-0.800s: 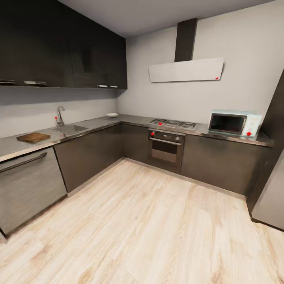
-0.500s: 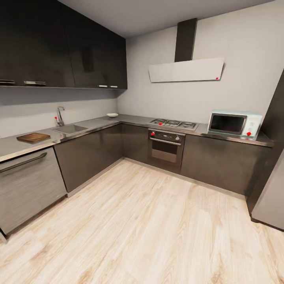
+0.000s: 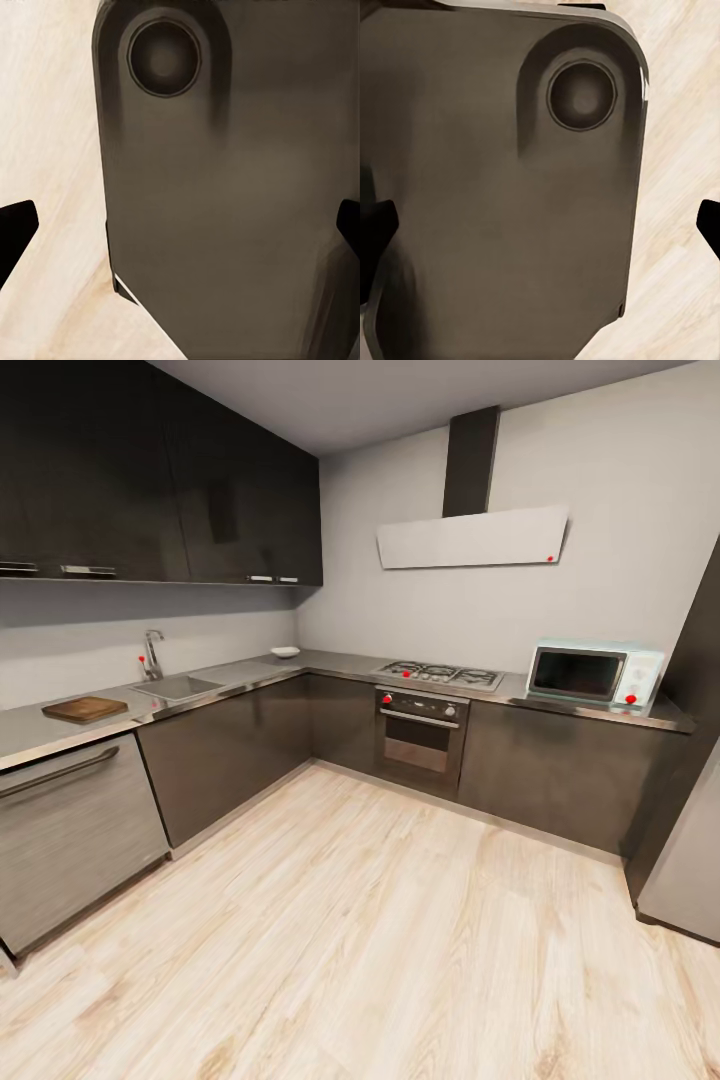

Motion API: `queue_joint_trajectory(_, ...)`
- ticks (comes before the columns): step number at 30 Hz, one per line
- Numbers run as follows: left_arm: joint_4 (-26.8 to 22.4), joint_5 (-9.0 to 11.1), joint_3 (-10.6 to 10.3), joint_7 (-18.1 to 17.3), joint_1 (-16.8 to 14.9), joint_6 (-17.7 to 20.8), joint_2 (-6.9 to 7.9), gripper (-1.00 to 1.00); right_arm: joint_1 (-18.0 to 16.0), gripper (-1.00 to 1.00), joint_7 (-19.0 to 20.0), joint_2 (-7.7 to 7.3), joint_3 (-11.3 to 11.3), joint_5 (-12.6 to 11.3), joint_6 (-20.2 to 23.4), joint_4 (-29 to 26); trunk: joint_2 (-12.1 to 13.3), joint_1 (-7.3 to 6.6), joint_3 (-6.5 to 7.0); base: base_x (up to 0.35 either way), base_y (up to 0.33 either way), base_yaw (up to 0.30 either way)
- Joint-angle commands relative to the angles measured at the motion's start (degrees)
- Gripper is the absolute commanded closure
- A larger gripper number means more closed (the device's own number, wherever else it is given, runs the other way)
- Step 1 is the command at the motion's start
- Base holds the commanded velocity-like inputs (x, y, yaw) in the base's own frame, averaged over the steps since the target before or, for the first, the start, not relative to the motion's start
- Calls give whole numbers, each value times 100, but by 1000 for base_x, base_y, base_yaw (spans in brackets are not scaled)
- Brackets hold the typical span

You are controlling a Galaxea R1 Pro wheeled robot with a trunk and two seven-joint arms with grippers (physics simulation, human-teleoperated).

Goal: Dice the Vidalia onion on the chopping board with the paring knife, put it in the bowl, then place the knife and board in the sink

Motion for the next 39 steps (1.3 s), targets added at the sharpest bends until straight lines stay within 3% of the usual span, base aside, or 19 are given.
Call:
queue_joint_trajectory(1, -4, -1, 2, -5, 0, -1, 0, -100, -1, -100, -3, 1, -2, 0, -11, -2, -2, 0, -4, 0, 0, 0)
queue_joint_trajectory(10, -12, -1, 6, -10, 0, -1, 0, -100, -1, -100, -5, 9, -11, 0, -242, -9, -2, 0, -4, 0, 0, 0)
queue_joint_trajectory(11, -14, -1, 7, -10, 0, -1, 0, -100, -1, -100, -5, 9, -11, 0, -536, -9, -2, 0, -4, 0, 0, 0)
queue_joint_trajectory(16, -104, -8, 3, -10, 0, -1, 10, -100, -1, -100, -7, 9, -17, 0, -809, -9, -2, 0, -4, 0, 0, 0)
queue_joint_trajectory(32, -204, 6, -3, -14, 0, -1, -8, -100, -1, -100, -9, 20, -20, -44, -871, -1, -2, 0, -4, 0, 0, 0)
queue_joint_trajectory(37, -201, 8, -5, -16, 0, -6, -1, -100, -1, -100, -2, 253, -6, -39, -876, 11, -2, 0, -4, 0, 0, 0)
queue_joint_trajectory(39, -198, 11, -6, -14, 0, -27, -1, -100, -1, -100, -3, 277, -11, -31, -879, 8, -2, 0, -4, 0, 0, 0)
